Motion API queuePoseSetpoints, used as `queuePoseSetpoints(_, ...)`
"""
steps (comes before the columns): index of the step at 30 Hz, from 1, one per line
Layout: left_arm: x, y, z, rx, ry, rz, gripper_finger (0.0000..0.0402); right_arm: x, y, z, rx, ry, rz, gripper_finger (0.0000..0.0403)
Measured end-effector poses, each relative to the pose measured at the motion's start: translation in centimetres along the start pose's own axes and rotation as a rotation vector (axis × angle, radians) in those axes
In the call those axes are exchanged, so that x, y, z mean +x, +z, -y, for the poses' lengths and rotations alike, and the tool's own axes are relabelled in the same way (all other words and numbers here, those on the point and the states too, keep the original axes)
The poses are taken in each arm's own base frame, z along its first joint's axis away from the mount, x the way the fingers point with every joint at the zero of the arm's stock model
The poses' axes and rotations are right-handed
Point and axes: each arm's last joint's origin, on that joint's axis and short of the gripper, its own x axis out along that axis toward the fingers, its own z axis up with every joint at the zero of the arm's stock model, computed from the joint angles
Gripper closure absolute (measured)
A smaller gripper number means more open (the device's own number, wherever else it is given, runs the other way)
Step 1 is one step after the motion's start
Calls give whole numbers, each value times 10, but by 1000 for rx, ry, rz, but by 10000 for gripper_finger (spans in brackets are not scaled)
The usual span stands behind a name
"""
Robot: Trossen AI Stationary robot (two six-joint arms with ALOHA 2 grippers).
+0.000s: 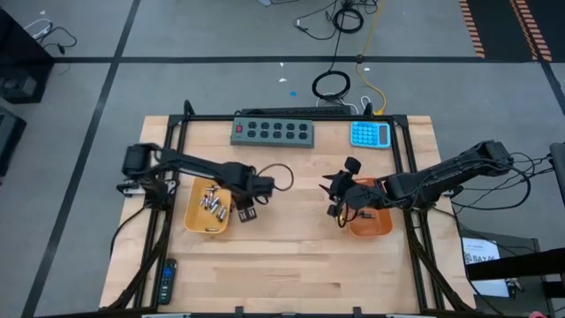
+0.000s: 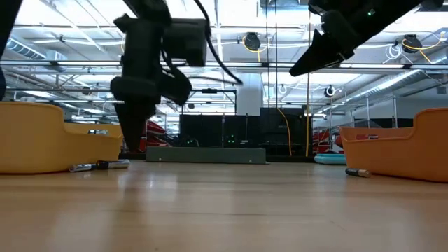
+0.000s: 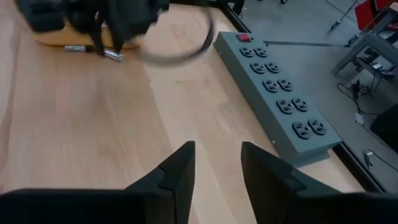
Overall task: Sort batteries
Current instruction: Put the silver battery into the yellow bin
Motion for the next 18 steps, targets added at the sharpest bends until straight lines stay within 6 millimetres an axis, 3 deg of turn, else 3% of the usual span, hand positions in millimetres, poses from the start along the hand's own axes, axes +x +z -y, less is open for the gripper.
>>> queuePoseSetpoints(8,29,6,5,57,30,-146,288,0,0,-1,5,3,0,282)
queuePoseSetpoints(18,29,5,6,77,60,-159,288,0,0,-1,6,3,1,282)
